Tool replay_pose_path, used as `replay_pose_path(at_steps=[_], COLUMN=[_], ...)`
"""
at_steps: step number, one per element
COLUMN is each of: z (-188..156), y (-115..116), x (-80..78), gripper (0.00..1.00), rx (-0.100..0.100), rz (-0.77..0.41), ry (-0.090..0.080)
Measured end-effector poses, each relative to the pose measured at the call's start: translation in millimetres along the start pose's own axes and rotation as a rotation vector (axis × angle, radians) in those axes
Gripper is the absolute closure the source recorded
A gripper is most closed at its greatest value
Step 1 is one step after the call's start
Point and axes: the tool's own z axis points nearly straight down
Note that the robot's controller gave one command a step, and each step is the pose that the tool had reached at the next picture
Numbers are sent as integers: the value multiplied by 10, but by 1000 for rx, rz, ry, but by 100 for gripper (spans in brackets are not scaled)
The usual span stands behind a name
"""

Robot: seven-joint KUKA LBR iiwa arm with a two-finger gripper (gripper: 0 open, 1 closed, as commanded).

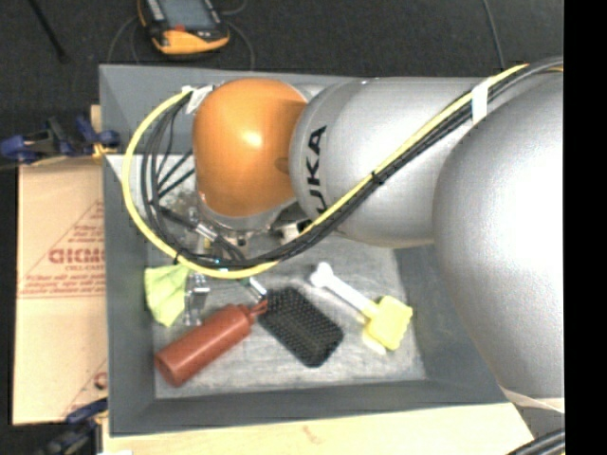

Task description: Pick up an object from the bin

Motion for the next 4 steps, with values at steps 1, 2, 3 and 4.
replay_pose_path(at_steps=[1, 2, 3, 4], z=[-21, -155, 86, 855], y=[-4, -18, -9, -162], x=[-4, -17, -51, -172], gripper=[0, 0, 0, 0], rx=[-1, 2, -3, -3], rz=[1, -51, -122, -2], ry=[-3, -4, -19, -12])
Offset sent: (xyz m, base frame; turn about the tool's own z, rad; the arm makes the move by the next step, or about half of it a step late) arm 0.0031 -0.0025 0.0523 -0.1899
